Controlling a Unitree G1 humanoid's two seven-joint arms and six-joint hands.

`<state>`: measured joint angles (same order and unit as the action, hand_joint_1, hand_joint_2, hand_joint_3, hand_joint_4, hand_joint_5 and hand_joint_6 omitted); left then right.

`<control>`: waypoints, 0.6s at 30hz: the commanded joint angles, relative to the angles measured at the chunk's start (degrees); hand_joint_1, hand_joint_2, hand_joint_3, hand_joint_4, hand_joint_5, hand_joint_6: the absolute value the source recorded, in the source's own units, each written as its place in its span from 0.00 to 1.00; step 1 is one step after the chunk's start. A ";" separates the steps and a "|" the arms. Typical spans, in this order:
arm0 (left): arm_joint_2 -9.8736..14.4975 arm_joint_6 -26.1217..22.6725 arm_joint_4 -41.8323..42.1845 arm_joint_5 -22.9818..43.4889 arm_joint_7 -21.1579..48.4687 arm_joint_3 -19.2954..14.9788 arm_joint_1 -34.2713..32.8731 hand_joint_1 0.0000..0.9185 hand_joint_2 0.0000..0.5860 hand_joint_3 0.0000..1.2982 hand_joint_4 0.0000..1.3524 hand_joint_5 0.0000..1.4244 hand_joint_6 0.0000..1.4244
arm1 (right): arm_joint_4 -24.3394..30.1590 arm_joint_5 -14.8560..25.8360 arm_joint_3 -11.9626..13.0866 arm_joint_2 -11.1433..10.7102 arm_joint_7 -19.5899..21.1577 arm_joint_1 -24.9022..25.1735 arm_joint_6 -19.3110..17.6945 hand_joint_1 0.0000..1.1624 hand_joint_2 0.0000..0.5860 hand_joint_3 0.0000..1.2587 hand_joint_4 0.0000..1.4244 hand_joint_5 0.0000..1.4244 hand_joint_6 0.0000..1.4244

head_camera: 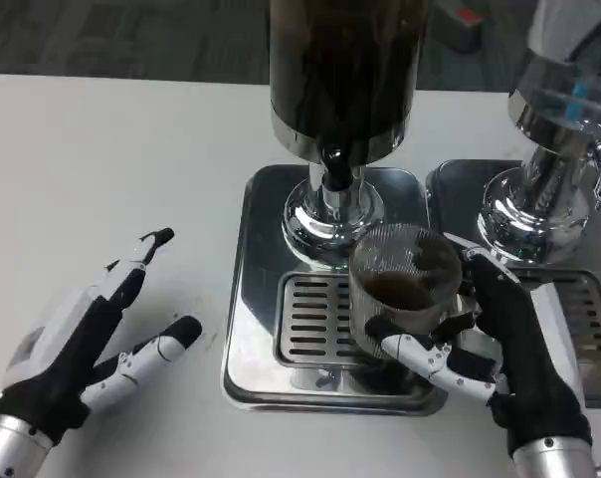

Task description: Grasp the cup under the faucet to collect the drink, then remove the cup.

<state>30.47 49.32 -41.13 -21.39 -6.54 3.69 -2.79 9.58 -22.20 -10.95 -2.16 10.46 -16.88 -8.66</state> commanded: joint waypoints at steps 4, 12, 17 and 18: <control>1.80 0.40 4.74 -2.92 -1.89 -0.65 3.13 0.00 0.25 0.02 0.00 0.02 0.00 | 6.12 -0.24 -2.45 -0.05 -1.78 -2.64 -0.31 0.77 0.44 0.35 0.41 0.46 0.55; 4.98 -1.44 13.56 -7.69 -5.10 -2.57 10.08 0.00 0.25 0.01 0.00 0.00 0.00 | 10.62 1.36 -2.56 -1.33 -4.53 -6.10 0.39 0.77 0.42 0.37 0.42 0.47 0.56; 7.10 -2.16 17.80 -11.02 -6.25 -4.04 14.36 0.00 0.24 0.00 0.00 0.00 0.00 | 12.29 2.43 -1.87 -2.57 -6.71 -7.29 0.74 0.77 0.41 0.37 0.42 0.47 0.56; 7.44 -2.42 18.58 -11.64 -6.46 -4.24 15.01 0.00 0.24 0.00 0.00 0.00 0.00 | 12.53 2.70 -1.81 -2.84 -7.21 -7.41 0.81 0.77 0.41 0.37 0.42 0.47 0.56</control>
<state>36.11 47.64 -24.89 -30.88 -11.91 0.45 10.18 19.42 -20.87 -13.04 -4.78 4.02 -24.25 -7.23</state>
